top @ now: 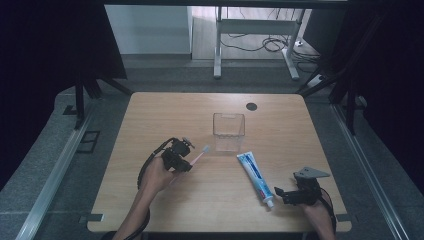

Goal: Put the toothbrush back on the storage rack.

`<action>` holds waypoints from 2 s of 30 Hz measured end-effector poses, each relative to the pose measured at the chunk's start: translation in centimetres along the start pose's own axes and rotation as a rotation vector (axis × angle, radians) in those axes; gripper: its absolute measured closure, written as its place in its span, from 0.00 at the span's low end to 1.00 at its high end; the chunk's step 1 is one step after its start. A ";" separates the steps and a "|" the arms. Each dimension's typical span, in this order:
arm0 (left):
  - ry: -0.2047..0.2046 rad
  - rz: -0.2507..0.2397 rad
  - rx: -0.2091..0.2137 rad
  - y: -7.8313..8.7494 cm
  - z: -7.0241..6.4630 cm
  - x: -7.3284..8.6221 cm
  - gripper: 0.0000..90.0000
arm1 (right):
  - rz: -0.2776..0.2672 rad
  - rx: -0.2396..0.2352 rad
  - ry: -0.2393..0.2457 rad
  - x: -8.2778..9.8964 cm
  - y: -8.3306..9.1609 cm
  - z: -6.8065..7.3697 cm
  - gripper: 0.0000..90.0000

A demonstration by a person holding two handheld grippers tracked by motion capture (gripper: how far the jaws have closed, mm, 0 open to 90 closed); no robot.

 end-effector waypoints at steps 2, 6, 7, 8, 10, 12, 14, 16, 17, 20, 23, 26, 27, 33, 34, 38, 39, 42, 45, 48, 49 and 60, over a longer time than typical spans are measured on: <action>0.004 -0.016 0.002 0.4 0.1 -0.1 0.88 | -0.002 0.002 -0.002 0.0 0.0 0.0 0.02; 0.008 -0.045 0.009 1.2 0.2 -0.2 0.88 | -0.003 0.005 -0.007 0.0 0.1 -0.1 0.01; 0.008 -0.053 0.008 1.4 0.3 -0.2 0.88 | -0.004 0.007 -0.009 0.0 0.1 -0.1 0.01; 0.006 -0.056 0.009 1.6 0.3 -0.3 0.88 | -0.006 0.007 -0.009 0.0 0.1 -0.1 0.01; 0.009 -0.069 0.010 1.9 0.4 -0.4 0.88 | -0.006 0.008 -0.009 0.0 0.1 -0.1 0.01; 0.007 -0.080 0.005 2.3 0.5 -0.5 0.88 | -0.006 0.009 -0.009 0.0 0.1 -0.2 0.00; 0.007 -0.093 0.001 2.7 0.6 -0.7 0.88 | -0.006 0.009 -0.012 0.0 0.1 -0.2 0.00; 0.006 -0.105 0.001 3.0 0.6 -0.8 0.88 | -0.007 0.011 -0.012 0.0 0.1 -0.2 0.00; 0.006 -0.110 -0.002 3.2 0.7 -0.9 0.88 | -0.008 0.011 -0.011 0.0 0.1 -0.2 0.00; 0.002 -0.128 -0.009 3.6 0.8 -1.1 0.88 | -0.006 0.010 -0.013 0.0 0.1 -0.2 0.00; 0.006 -0.150 -0.011 4.1 0.8 -1.3 0.88 | -0.007 0.011 -0.011 0.0 0.1 -0.2 0.00; 0.003 -0.167 -0.012 4.5 0.8 -1.6 0.88 | -0.010 0.012 -0.011 -0.1 0.1 -0.3 0.00; 0.000 -0.173 -0.014 4.6 0.8 -1.7 0.88 | -0.009 0.013 -0.013 0.0 0.1 -0.2 0.00; -0.007 -0.217 -0.010 5.4 0.7 -2.5 0.88 | -0.016 0.017 -0.013 -0.1 0.2 -0.3 0.00; -0.007 -0.217 -0.010 5.4 0.7 -2.5 0.88 | -0.015 0.017 -0.015 -0.1 0.2 -0.3 0.00; -0.010 -0.241 -0.011 5.8 0.7 -3.1 0.88 | -0.012 0.017 -0.014 -0.1 0.2 -0.3 0.00; -0.014 -0.248 -0.012 5.9 0.7 -3.2 0.88 | -0.012 0.017 -0.014 -0.1 0.2 -0.3 0.00; -0.019 -0.260 -0.012 6.2 0.7 -3.6 0.88 | -0.011 0.017 -0.014 -0.1 0.2 -0.3 0.00; -0.018 -0.279 -0.011 6.3 0.7 -4.1 0.88 | -0.011 0.019 -0.014 -0.1 0.2 -0.3 0.00; -0.015 -0.288 -0.008 6.3 0.7 -4.4 0.88 | -0.012 0.019 -0.015 -0.1 0.2 -0.3 0.00; -0.013 -0.291 -0.010 6.3 0.6 -4.5 0.88 | -0.012 0.020 -0.015 -0.1 0.2 -0.3 0.00; -0.018 -0.337 -0.017 6.6 0.5 -6.3 0.88 | -0.011 0.023 -0.015 0.0 0.2 -0.3 0.00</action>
Point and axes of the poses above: each handheld gripper's, and its own axes: y roughly backward along the jaws, x roughly out of its underside, z roughly to its left, the point moved 5 cm from there along -y, roughly forward along the jaws, and after that the axes turned 3 degrees about -y, right-handed, at the moved point
